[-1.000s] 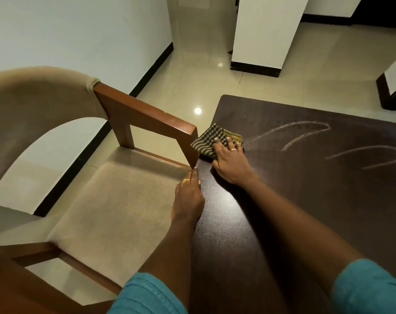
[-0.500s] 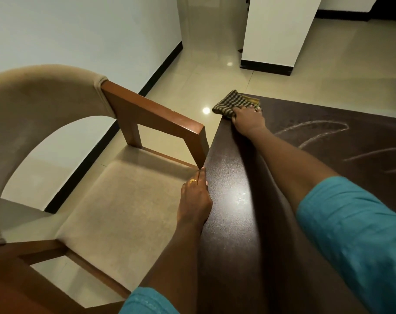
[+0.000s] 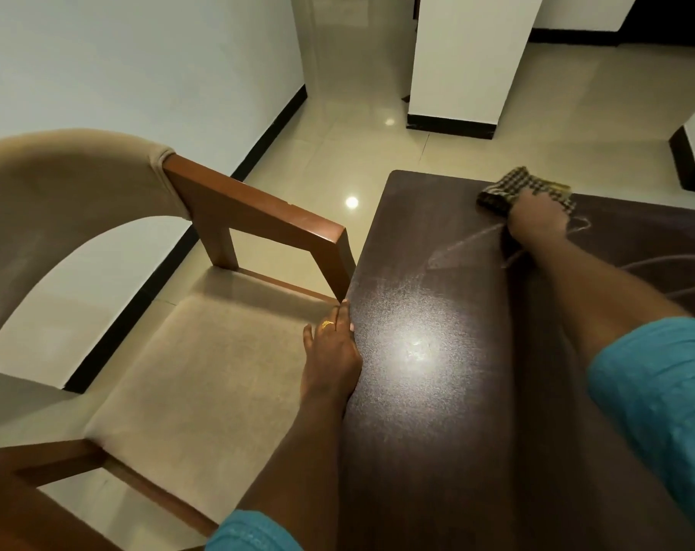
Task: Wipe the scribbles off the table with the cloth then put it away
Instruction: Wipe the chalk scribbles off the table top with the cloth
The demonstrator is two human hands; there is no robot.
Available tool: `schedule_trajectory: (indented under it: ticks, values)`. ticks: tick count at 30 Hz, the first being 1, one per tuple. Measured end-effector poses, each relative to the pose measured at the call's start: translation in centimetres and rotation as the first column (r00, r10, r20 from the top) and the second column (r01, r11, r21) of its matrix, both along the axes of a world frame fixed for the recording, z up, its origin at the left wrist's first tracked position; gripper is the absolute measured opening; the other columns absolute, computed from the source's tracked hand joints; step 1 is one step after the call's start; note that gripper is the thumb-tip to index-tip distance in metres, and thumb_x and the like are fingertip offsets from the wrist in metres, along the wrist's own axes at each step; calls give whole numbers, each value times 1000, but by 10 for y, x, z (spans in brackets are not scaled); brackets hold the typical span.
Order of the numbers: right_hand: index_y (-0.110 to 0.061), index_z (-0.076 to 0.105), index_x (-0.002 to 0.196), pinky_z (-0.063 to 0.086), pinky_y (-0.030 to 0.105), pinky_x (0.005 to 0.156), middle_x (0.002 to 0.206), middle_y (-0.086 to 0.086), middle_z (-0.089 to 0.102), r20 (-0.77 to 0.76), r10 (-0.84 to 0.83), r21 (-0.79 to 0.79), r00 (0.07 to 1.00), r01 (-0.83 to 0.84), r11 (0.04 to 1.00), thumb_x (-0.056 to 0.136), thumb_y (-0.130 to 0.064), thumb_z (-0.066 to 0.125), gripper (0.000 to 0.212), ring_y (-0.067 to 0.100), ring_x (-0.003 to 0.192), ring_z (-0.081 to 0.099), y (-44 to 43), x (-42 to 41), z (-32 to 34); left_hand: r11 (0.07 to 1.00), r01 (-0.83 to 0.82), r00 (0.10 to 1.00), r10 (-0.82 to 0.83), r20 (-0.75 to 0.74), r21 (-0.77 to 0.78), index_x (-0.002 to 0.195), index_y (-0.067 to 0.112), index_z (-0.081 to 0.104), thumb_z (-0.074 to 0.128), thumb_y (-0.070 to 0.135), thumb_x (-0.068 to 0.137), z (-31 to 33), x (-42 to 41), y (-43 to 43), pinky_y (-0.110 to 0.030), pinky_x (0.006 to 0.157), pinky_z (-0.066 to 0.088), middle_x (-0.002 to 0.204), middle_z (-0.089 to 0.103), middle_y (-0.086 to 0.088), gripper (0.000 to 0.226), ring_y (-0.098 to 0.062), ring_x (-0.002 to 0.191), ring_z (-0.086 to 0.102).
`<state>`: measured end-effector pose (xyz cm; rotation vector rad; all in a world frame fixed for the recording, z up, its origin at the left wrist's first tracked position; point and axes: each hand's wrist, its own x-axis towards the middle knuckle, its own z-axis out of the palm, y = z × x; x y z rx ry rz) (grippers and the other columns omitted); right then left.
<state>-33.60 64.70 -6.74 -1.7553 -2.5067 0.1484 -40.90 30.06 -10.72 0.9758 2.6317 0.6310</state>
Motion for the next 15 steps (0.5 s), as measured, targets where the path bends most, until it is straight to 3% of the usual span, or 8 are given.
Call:
schedule_trajectory:
  ticks: [4,7,11,15]
  values:
    - [2,54,125,20,59,109,133,26,52,-26,-341,-20,940,340,940,97,-17,38,37,42,127,44,15,40,-10,1000,1,1000,-1,-3,-13,146,15,17,26,13,96,0,1,-1,-50,116,1,149,34,-9,51,-26,136,32]
    - [0,52,129,20,57,111,138,26,47,-71,-400,-67,914,396,916,99,-18,35,39,45,132,36,15,38,-11,1000,-6,1000,7,9,-19,146,15,17,26,14,97,0,0,0,-52,115,-1,149,33,-9,50,-25,138,28]
    - [-4,51,130,23,58,110,138,24,46,-118,-257,-75,959,250,965,102,-18,28,38,48,131,34,-12,-4,-3,1000,-15,1000,15,6,-20,146,18,17,23,18,99,1,2,1,-56,113,-3,152,30,-6,48,-26,142,20]
    - [-13,51,129,38,49,102,128,25,53,-128,105,-63,986,-114,991,101,-14,30,36,42,118,50,-55,-60,4,1000,-18,1000,18,-9,-21,146,19,18,23,19,99,-1,2,1,-57,112,-5,151,31,-4,47,-24,142,18]
